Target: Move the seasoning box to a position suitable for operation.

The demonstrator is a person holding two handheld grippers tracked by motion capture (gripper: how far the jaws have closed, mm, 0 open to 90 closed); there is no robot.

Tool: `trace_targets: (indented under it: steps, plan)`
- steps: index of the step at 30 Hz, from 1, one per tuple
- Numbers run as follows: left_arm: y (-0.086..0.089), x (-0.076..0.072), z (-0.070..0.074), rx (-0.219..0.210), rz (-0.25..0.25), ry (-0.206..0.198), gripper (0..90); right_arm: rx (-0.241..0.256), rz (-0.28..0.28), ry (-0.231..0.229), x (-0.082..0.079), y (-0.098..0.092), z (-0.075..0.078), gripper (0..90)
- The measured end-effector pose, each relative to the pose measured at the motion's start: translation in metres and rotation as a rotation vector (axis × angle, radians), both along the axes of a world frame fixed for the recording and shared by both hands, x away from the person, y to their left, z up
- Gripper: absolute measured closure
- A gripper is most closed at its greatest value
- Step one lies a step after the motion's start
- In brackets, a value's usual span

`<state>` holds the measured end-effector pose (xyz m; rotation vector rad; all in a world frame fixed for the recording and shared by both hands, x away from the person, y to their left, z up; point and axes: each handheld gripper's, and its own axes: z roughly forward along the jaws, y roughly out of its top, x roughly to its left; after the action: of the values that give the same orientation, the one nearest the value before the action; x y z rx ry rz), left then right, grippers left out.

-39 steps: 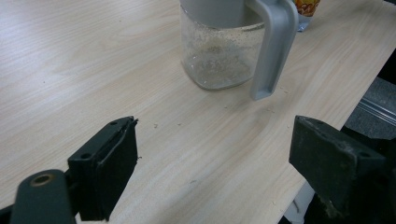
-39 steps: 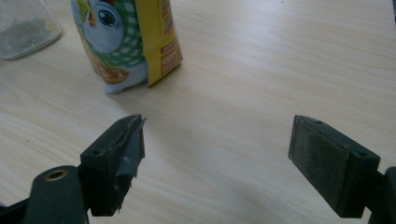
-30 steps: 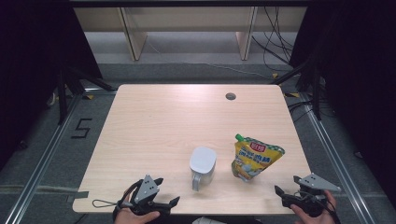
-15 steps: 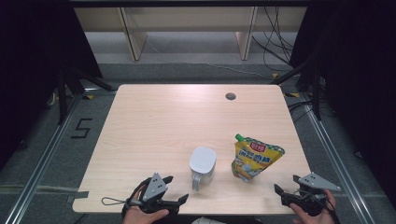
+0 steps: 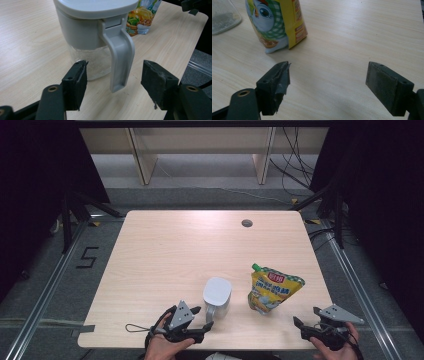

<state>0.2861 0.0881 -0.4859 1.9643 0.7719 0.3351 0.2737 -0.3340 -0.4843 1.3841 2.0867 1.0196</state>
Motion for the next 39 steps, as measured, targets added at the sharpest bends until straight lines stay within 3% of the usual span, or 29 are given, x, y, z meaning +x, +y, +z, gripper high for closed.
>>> trace_targets:
  steps: [2,3,6,11,12,13,16,17,18,19,20,24,26,27,28,34,35,37,38,39]
  plan:
    - [-0.004,0.002,-0.001,-0.011,-0.006,0.006,38.7,0.013,0.010,0.007,0.000,0.000,0.000,20.5]
    - [-0.005,0.002,0.000,-0.002,0.000,0.007,39.7,0.035,-0.021,0.010,-0.002,0.004,-0.001,20.5]
    - [-0.009,0.006,-0.002,-0.002,-0.004,-0.012,44.8,-0.006,-0.007,0.001,0.001,0.001,-0.001,20.5]
    - [-0.016,0.010,-0.005,-0.016,-0.013,-0.022,57.3,0.007,-0.026,0.013,0.000,0.004,-0.001,20.8]
    - [-0.017,0.009,-0.005,-0.011,-0.007,-0.023,60.1,-0.009,0.009,0.001,0.002,0.001,-0.001,20.9]
    - [-0.016,0.010,-0.005,0.003,-0.020,-0.033,61.7,0.009,0.019,0.007,0.001,0.001,-0.001,20.9]
    - [-0.018,0.008,-0.005,-0.008,-0.019,-0.035,67.3,0.009,0.020,0.006,0.001,0.001,-0.001,21.0]
    - [-0.018,0.007,-0.005,0.001,-0.017,-0.035,67.3,-0.021,0.005,-0.007,0.003,0.001,-0.002,21.0]
    - [-0.017,0.008,-0.004,0.006,-0.031,-0.043,67.7,-0.012,0.008,-0.001,0.002,0.001,-0.002,20.9]
    - [-0.016,0.008,-0.005,-0.018,-0.015,-0.021,67.8,0.011,0.021,0.007,0.001,0.000,-0.002,20.9]
    - [-0.014,0.008,-0.004,0.001,-0.010,-0.026,67.8,0.008,0.020,0.005,0.002,0.000,-0.002,20.9]
    - [-0.003,0.011,-0.004,-0.008,-0.007,-0.027,67.9,-0.025,-0.004,-0.004,0.002,0.001,-0.002,20.8]
    - [0.002,0.011,-0.003,0.010,-0.006,-0.024,67.9,-0.024,-0.002,-0.006,0.002,0.001,-0.002,20.8]
    - [0.009,0.014,-0.002,0.032,-0.018,-0.043,67.9,-0.005,0.011,0.003,0.002,0.000,-0.002,20.8]
    - [0.009,0.014,-0.002,0.032,-0.018,-0.043,67.9,-0.006,-0.017,0.003,0.001,0.002,-0.003,20.8]
    - [0.027,0.020,-0.002,0.035,0.035,-0.041,67.9,-0.022,0.012,-0.004,0.001,0.000,-0.002,20.9]
    - [0.031,0.023,-0.002,0.047,0.033,-0.059,67.8,0.007,-0.014,0.009,0.000,0.003,-0.002,20.9]
    - [0.034,0.025,-0.002,0.056,0.039,-0.068,67.8,0.009,-0.015,0.018,0.000,0.004,-0.002,20.9]
    - [0.034,0.026,-0.003,0.041,0.057,-0.061,67.7,0.009,-0.014,0.018,0.000,0.004,-0.002,20.9]
    - [0.037,0.027,-0.003,0.059,0.062,-0.077,67.6,0.016,-0.011,0.017,0.000,0.004,-0.002,21.0]
